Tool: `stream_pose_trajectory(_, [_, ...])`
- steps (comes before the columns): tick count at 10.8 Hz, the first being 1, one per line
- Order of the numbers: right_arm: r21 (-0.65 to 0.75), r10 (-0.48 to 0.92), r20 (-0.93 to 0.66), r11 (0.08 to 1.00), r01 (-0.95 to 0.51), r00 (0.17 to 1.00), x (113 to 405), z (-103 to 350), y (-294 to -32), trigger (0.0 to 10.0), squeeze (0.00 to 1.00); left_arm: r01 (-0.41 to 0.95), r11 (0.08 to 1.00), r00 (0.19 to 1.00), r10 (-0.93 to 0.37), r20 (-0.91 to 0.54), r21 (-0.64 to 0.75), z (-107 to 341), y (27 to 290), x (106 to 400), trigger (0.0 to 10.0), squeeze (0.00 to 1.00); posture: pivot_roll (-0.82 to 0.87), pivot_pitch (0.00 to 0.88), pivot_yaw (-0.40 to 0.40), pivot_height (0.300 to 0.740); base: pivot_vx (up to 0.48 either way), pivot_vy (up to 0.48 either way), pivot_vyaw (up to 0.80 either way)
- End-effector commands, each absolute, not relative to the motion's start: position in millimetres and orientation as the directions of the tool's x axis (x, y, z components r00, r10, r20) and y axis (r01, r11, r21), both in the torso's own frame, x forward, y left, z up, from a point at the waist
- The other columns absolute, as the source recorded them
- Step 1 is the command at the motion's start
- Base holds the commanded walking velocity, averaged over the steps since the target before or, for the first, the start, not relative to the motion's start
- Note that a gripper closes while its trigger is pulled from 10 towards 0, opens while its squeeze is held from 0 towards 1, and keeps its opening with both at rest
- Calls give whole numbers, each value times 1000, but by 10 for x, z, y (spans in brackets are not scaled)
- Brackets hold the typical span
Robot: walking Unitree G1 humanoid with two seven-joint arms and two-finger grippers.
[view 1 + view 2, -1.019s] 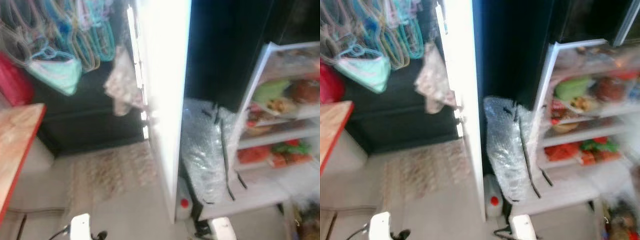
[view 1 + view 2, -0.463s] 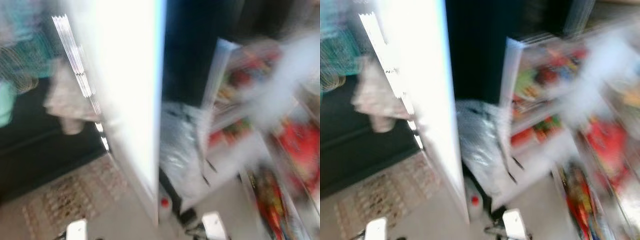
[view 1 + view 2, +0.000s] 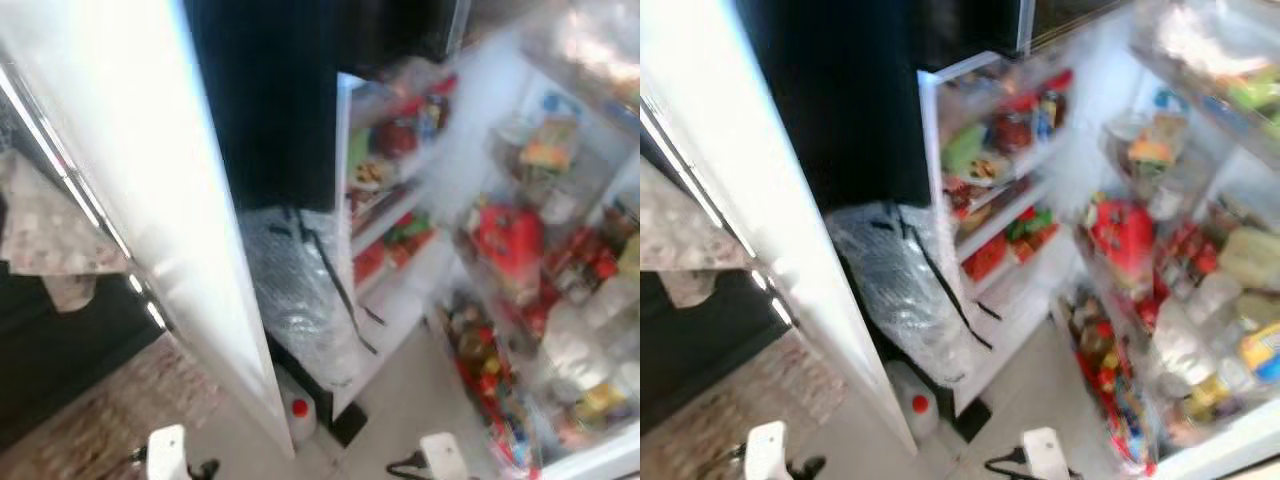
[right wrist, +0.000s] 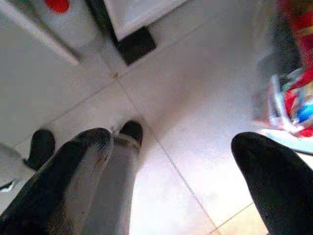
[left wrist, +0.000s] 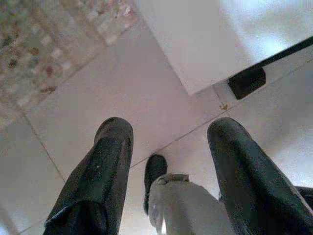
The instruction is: Restocking fridge
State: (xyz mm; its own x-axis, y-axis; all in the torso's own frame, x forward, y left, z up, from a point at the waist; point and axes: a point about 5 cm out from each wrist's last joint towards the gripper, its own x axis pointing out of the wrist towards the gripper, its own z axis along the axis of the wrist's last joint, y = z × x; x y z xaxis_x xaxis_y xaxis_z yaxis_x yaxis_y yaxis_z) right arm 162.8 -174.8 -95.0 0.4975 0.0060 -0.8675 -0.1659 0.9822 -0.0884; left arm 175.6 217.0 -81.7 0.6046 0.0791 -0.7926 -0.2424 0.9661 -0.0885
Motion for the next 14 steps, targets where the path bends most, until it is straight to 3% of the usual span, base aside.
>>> stream_pose_trajectory(1, [-70,26,-862,983,-171,505,1652,-945,-1671,10000,0,-248,966,577,87,-812,-72,-857,2205,1655,10000,0,8,0,53,740,0,0,0])
stream_pose_trajectory(8, [-70,28,-861,983,-172,508,1641,-949,-1673,10000,0,-231,971,564,85,-821,-58,-868,2210,1629,10000,0,20,0,56,740,0,0,0])
stream_pose_trajectory(14, [-77,22,-864,981,-176,504,1626,-955,-1681,10000,0,-200,979,550,84,-831,-34,-888,2200,1587,10000,0,8,0,52,740,-178,0,0])
